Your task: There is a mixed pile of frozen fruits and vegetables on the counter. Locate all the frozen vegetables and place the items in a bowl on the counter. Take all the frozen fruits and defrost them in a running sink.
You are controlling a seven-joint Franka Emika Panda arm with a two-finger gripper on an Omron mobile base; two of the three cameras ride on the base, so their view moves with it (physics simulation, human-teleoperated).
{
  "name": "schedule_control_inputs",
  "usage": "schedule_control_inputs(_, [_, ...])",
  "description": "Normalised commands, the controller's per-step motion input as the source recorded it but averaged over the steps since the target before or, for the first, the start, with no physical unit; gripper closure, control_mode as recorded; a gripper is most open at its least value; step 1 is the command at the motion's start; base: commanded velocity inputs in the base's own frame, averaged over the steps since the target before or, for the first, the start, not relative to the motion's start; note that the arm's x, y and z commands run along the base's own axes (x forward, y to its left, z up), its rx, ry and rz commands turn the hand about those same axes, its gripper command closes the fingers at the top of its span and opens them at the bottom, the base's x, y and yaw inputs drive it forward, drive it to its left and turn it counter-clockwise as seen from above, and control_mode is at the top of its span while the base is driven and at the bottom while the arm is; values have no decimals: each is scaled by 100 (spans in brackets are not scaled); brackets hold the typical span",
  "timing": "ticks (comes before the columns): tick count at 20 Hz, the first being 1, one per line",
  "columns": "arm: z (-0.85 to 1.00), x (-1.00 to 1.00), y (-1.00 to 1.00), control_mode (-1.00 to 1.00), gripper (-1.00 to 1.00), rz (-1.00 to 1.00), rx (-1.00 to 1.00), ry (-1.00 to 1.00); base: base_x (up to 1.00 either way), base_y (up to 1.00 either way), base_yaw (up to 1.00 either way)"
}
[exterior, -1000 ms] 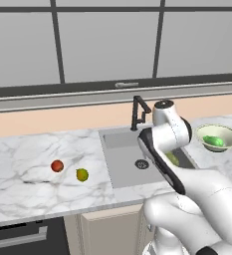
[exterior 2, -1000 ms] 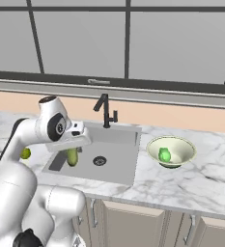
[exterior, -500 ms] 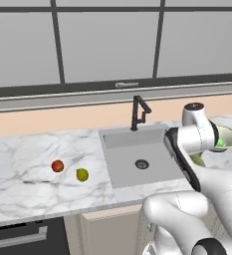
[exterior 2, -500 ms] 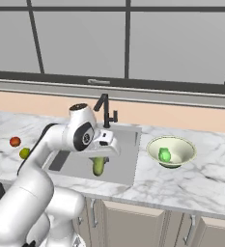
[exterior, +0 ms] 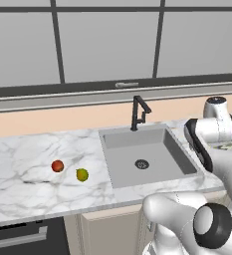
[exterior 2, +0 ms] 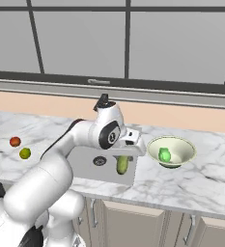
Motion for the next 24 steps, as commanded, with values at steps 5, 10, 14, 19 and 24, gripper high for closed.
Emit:
schedule_control_inputs(5, [47, 23, -31, -100, 100, 1, 1, 5, 0, 0, 0])
schedule_control_inputs(10, [-6, 52, -71, -100, 100, 7, 12, 6, 0, 0, 0])
schedule_control_inputs(14, [-16, 56, -76, -100, 100, 4, 20, 5, 0, 0, 0])
schedule_control_inputs(19, [-11, 57, -56, -100, 100, 3, 11, 7, 0, 0, 0])
schedule_control_inputs(24, [-13, 45, -40, -100, 100, 2, 4, 9, 0, 0, 0])
